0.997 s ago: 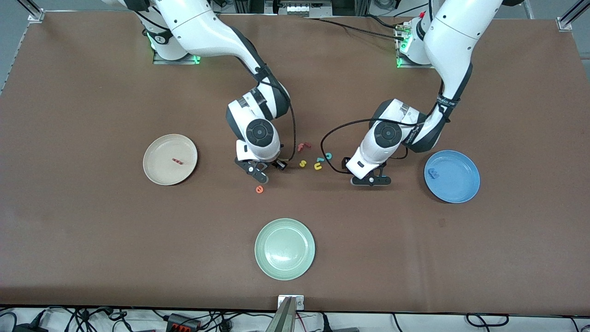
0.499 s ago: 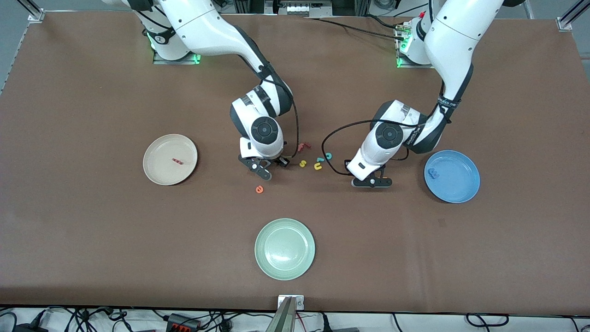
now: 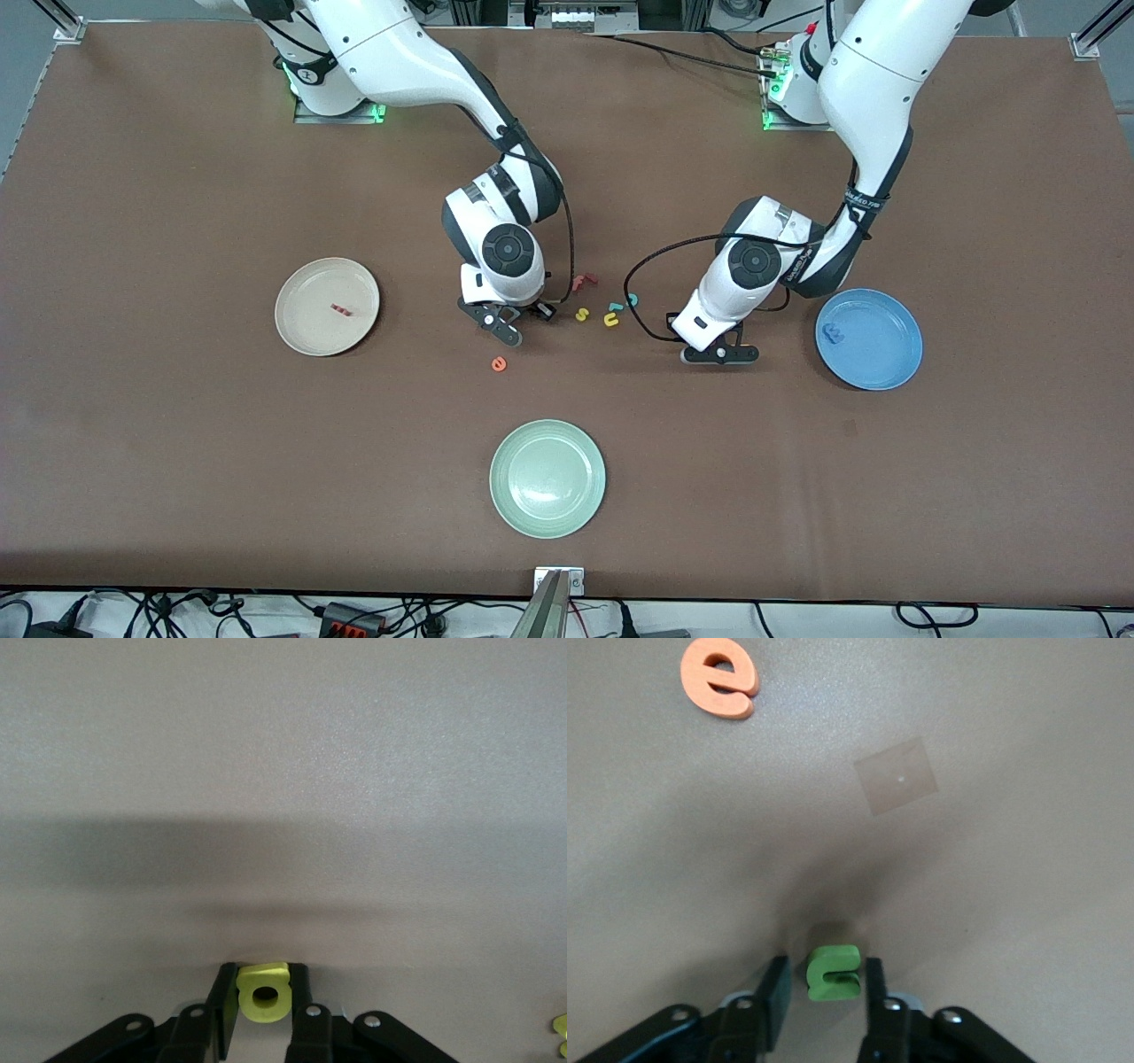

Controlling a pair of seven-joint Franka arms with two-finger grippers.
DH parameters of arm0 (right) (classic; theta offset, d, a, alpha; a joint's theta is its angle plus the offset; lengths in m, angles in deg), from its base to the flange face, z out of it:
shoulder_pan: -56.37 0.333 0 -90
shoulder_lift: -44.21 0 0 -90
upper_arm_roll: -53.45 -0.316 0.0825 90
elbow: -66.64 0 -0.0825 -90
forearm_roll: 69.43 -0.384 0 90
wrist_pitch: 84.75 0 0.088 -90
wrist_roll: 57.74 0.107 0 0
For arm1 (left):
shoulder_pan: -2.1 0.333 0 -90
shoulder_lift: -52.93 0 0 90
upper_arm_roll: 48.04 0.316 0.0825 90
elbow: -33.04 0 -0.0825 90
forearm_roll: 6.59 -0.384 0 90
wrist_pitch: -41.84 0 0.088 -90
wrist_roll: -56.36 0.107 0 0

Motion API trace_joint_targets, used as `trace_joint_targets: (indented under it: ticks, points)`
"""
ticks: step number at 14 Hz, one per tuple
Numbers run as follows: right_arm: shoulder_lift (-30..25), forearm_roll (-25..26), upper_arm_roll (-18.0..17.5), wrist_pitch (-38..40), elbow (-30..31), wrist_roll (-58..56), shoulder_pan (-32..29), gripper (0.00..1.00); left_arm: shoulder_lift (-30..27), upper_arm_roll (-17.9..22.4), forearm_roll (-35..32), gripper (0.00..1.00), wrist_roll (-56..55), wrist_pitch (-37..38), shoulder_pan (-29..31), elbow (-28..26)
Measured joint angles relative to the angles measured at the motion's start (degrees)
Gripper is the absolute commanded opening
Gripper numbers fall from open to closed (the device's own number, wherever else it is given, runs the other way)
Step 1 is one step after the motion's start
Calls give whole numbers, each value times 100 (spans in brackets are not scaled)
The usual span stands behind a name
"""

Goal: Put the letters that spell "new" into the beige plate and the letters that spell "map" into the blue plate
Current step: 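Place the green letter on the beige plate while the left gripper places yellow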

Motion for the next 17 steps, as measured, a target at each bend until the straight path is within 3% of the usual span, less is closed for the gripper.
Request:
trace_joint_targets:
  ticks: [5, 6, 10, 13, 16, 17]
  points:
    - [-7, 1, 0, 4, -1, -24, 1, 15, -540, 39, -8, 19, 386, 1567, 165, 368]
    - [-18, 7, 7, 2, -9, -83, 2, 15, -696, 49, -10, 23, 675, 1957, 322, 428]
    - [-409, 17, 390, 545, -46, -880, -39, 15, -1062, 101, -36, 22, 1702, 3397, 1181, 433]
    - [-730, 22, 1131, 1466, 1, -2214, -118, 15, -1042, 105, -515, 22, 2279, 3378, 1785, 197]
    - [-909, 21, 1551, 1611, 386, -3151, -219, 15, -1039, 105, -642, 26, 3048, 2637, 2342, -204]
    - [-941, 22, 1667, 1611, 527, -3444, -220, 15, -1036, 106, -645, 42, 3260, 2377, 2504, -354]
